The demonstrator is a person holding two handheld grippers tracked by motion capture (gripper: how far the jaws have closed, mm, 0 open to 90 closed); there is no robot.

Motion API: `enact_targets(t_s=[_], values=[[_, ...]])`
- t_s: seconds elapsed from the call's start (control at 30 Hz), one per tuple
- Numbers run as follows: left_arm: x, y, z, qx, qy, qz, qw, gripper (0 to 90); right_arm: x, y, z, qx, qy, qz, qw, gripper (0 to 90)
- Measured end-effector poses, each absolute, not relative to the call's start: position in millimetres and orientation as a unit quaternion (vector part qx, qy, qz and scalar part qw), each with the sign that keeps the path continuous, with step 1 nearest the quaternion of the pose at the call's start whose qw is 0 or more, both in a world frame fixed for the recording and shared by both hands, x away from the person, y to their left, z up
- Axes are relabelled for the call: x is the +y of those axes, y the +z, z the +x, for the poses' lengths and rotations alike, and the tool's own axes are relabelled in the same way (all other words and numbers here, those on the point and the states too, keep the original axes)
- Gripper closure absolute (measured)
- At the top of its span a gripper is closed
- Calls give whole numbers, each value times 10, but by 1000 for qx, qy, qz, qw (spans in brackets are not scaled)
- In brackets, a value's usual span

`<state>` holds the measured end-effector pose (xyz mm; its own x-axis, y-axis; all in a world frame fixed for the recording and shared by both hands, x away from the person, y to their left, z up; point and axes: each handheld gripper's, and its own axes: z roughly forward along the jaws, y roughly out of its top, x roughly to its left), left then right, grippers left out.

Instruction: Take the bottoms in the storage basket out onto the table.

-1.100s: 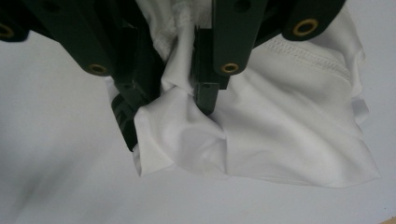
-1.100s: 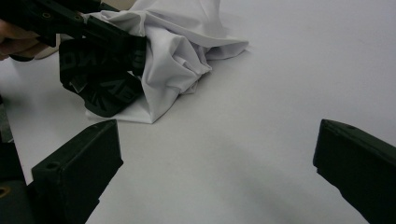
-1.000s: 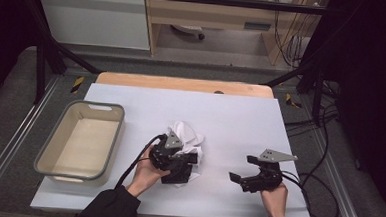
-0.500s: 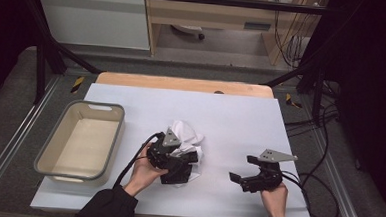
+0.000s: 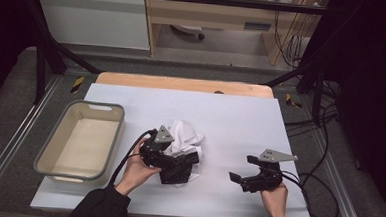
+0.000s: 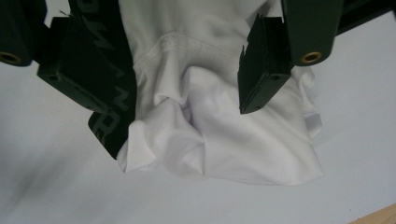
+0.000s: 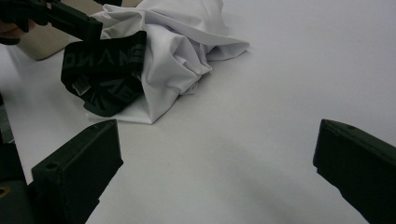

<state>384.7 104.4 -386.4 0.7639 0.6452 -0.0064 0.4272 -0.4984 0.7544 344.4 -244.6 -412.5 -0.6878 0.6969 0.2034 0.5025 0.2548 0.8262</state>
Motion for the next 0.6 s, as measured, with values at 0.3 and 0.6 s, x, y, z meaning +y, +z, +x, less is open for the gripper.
enact_targets(t_s=[0.3,0.6], values=[[1163,-3813,3810,318,149,852,389,147,-2447,-4124,3445,785,477,382,102,17],[1311,-3784,3767,325,160,851,380,80,-2444,-4127,3447,786,477,381,101,17]])
